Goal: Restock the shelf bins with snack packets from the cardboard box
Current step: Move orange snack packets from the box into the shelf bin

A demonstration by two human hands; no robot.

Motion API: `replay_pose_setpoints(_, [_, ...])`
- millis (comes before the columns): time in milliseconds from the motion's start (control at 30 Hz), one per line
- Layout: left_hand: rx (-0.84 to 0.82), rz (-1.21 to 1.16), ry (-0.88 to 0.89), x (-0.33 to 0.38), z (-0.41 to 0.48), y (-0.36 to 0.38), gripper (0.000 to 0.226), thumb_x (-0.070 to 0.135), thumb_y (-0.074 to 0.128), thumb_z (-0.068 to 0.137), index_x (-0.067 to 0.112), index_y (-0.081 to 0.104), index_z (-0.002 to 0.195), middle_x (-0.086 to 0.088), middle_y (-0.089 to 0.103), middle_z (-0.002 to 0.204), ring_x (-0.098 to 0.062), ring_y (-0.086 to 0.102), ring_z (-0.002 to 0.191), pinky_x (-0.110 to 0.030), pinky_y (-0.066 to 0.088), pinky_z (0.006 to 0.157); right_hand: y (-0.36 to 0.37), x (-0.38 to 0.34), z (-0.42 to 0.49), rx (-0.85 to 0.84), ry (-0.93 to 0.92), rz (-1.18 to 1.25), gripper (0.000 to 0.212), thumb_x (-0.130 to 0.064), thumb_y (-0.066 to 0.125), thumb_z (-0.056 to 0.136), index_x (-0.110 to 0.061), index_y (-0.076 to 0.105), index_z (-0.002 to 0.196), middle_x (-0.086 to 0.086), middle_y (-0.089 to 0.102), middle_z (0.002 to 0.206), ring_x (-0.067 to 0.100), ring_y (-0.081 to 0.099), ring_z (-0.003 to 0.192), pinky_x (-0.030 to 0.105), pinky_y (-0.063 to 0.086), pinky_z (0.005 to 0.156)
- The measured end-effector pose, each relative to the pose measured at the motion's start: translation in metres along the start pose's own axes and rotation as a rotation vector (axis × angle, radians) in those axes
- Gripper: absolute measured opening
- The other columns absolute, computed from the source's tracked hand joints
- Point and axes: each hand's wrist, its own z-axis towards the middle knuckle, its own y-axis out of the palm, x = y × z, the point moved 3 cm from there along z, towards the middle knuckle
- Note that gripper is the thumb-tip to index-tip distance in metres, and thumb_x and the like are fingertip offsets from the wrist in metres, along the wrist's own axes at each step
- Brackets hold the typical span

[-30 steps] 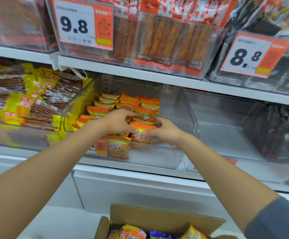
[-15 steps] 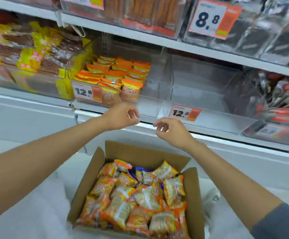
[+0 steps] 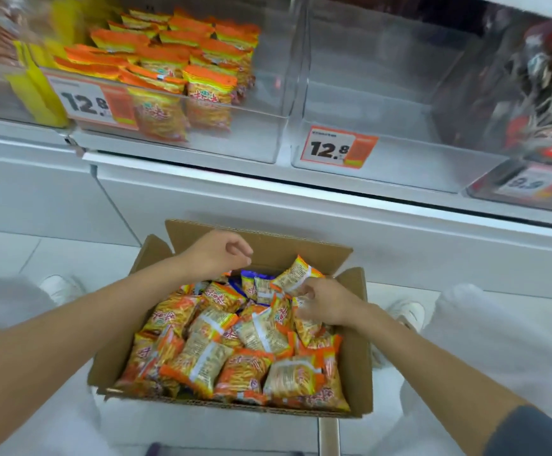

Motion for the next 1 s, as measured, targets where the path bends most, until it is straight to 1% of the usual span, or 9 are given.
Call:
replay_pose_setpoints(67, [-0.01,-0.025,-0.018,0.001,-0.001,0.005,0.015,0.018,0.064,0.092,0.019,0.067,0.107,0.004,0.067,0.098,-0.009,0.065,0.091,-0.021,0.051,0.075,-0.001,-0.001,0.0,0.127,0.016,0.137,0.02,-0.014,0.06,0.086,-0.02,0.056,0.105,0.002,0.064,0.092,0.026,0.063,0.085,0.038,0.051,0.07])
replay_pose_setpoints(167, [-0.03,-0.076,-0.05,0.002,-0.004,0.011,0.019,0.009,0.056,0.095,0.017,0.065,0.111,0.002,0.067,0.099,-0.008,0.064,0.085,-0.018,0.05,0.067,-0.02,0.003,0.0,0.283,0.044,0.368,0.016,-0.012,0.059,0.087,-0.023,0.058,0.099,0.006,0.069,0.093,0.024,0.065,0.075,0.032,0.051,0.06])
replay_pose_setpoints(267, [-0.081,-0.105,-0.085,-0.002,-0.008,0.018,0.022,0.007,0.053,0.097,0.015,0.063,0.114,-0.004,0.068,0.099,-0.01,0.065,0.081,-0.018,0.051,0.066,-0.015,0.0,-0.004,0.202,0.072,0.237,0.041,-0.047,0.074,0.08,-0.019,0.058,0.105,-0.002,0.062,0.099,0.016,0.061,0.089,0.03,0.048,0.069])
replay_pose_setpoints(333, [-0.091,-0.088,-0.098,-0.005,-0.008,0.021,0.022,0.01,0.055,0.096,0.015,0.064,0.115,-0.005,0.07,0.097,-0.01,0.066,0.081,-0.018,0.048,0.066,0.011,-0.002,-0.005,0.11,0.144,0.228,0.058,-0.064,0.07,0.074,-0.014,0.055,0.099,-0.001,0.057,0.089,0.017,0.058,0.082,0.031,0.041,0.064])
replay_pose_setpoints(467, [-0.089,-0.074,-0.106,-0.008,-0.007,0.021,0.027,0.005,0.057,0.093,0.016,0.064,0.117,-0.002,0.068,0.105,-0.008,0.065,0.089,-0.015,0.046,0.067,0.045,-0.007,0.003,0.024,0.154,0.272,0.047,-0.043,0.074,0.077,-0.016,0.045,0.101,-0.001,0.052,0.082,0.011,0.049,0.065,0.031,0.041,0.054])
replay_pose_setpoints(633, [-0.276,0.018,0.087,0.004,-0.009,0.031,0.066,0.006,0.072,0.085,0.027,0.046,0.142,0.018,0.049,0.134,0.001,0.044,0.124,-0.016,0.036,0.092,-0.006,-0.027,0.0,0.065,0.103,0.713,0.045,-0.051,0.06,0.088,-0.012,0.065,0.111,0.001,0.069,0.095,0.022,0.063,0.084,0.043,0.055,0.082])
replay_pose_setpoints(733, [-0.17,-0.035,0.127,0.006,-0.007,0.033,0.048,0.027,0.072,0.087,0.02,0.054,0.13,0.007,0.062,0.124,-0.009,0.057,0.115,-0.03,0.045,0.099,-0.027,-0.041,-0.008,-0.027,-0.02,0.955,0.05,-0.056,0.051,0.093,-0.014,0.065,0.117,0.01,0.068,0.115,0.029,0.066,0.104,0.041,0.054,0.089])
replay_pose_setpoints(833, [-0.074,-0.129,0.032,0.006,-0.008,0.024,0.038,0.046,0.063,0.088,0.018,0.062,0.113,0.004,0.069,0.107,-0.012,0.066,0.098,-0.032,0.055,0.087,-0.032,-0.047,-0.009,0.064,-0.13,0.912,0.039,-0.038,0.07,0.087,-0.019,0.061,0.119,0.006,0.07,0.115,0.025,0.068,0.102,0.042,0.054,0.093])
replay_pose_setpoints(1000, [-0.084,-0.329,-0.18,-0.006,-0.007,0.02,0.05,0.044,0.064,0.089,0.012,0.052,0.125,-0.003,0.064,0.117,-0.014,0.067,0.095,-0.022,0.056,0.069,-0.018,-0.048,-0.004,0.127,-0.109,0.911,0.051,-0.023,0.068,0.09,-0.018,0.047,0.137,0.0,0.066,0.117,0.019,0.068,0.101,0.032,0.056,0.089])
